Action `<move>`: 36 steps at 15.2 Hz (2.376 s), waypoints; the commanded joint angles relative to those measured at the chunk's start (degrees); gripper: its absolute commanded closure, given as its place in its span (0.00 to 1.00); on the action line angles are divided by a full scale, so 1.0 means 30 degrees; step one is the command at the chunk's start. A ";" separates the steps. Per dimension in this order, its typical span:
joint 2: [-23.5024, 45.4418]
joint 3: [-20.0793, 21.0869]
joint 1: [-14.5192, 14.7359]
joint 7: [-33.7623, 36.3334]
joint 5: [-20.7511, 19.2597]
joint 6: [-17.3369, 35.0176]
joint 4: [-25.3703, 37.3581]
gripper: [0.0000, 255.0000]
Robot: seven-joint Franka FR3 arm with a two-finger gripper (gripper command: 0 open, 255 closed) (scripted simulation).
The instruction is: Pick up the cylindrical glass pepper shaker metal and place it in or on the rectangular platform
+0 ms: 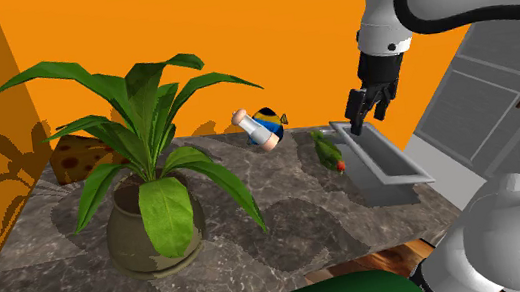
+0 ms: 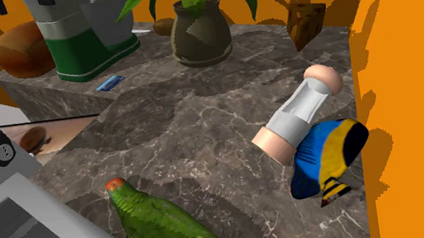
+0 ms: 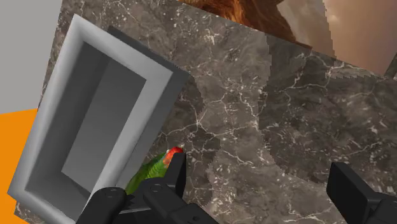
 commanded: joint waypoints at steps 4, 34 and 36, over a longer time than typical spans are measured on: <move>0.1303 -0.0193 0.0004 -0.0571 -0.0628 0.2413 -0.0397 0.00; 1.9250 -0.0740 -0.0365 -0.2341 -0.7443 1.8733 0.8124 0.00; 1.9689 -0.0833 -0.0399 -0.2236 -0.7598 1.9067 0.8242 0.00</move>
